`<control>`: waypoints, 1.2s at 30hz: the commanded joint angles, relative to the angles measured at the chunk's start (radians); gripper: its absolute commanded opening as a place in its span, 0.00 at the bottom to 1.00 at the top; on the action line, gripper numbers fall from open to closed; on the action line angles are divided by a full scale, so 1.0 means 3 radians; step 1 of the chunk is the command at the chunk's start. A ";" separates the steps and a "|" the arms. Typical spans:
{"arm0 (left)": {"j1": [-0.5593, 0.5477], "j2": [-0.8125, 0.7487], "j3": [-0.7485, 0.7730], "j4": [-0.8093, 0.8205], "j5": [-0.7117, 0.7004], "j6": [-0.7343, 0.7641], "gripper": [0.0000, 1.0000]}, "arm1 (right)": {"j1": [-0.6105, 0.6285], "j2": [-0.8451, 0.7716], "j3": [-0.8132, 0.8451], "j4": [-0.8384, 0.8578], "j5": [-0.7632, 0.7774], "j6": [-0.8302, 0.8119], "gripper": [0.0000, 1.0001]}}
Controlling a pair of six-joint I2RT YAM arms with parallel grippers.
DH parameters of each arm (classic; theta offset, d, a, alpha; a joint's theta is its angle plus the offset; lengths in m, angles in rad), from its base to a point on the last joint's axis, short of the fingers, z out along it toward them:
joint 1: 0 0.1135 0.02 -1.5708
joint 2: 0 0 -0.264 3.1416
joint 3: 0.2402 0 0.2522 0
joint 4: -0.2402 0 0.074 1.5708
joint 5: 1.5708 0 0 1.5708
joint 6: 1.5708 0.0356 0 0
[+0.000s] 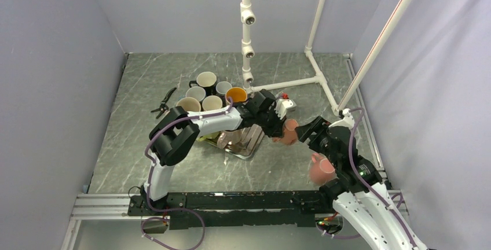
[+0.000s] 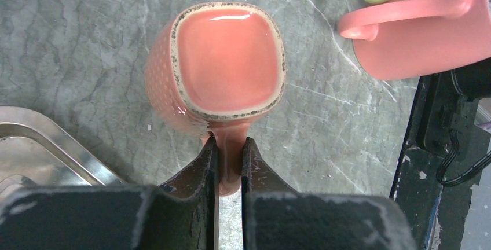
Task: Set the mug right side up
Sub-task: Turn over the cup at the center of the board.
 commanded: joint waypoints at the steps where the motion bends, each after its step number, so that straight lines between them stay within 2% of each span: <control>1: -0.0015 -0.0143 0.0098 0.0301 -0.0139 -0.0133 0.03 | 0.0009 -0.0152 -0.0050 0.0111 -0.0053 0.0065 0.73; 6: -0.0011 -0.0377 -0.0067 0.0696 -0.0342 -0.0603 0.03 | 0.0009 -0.0317 -0.0211 0.0425 -0.0330 0.0174 0.73; 10: -0.0005 -0.0578 -0.0055 0.0719 -0.0592 -0.0934 0.03 | 0.0009 -0.0391 -0.0214 0.0602 -0.0490 0.0320 0.73; 17: 0.0021 -0.1031 -0.0134 0.0807 -0.0672 -0.1366 0.03 | 0.0010 -0.0567 -0.0458 0.1097 -0.0671 0.0776 0.74; 24: 0.0106 -0.1562 -0.0230 0.0965 -0.0502 -0.1769 0.03 | 0.0013 -0.0542 -0.0770 0.2103 -0.0981 0.1245 0.75; 27: 0.0109 -0.1738 -0.0315 0.1134 -0.0365 -0.1921 0.03 | 0.0009 -0.0374 -0.0830 0.2683 -0.1217 0.1168 0.82; 30: 0.0110 -0.1877 -0.0433 0.1364 -0.0228 -0.2100 0.03 | 0.0009 -0.0233 -0.0855 0.3431 -0.1518 0.1132 0.84; 36: 0.0111 -0.2044 -0.0588 0.1765 -0.0022 -0.2449 0.03 | 0.0009 -0.0060 -0.0780 0.3966 -0.1569 0.1315 0.87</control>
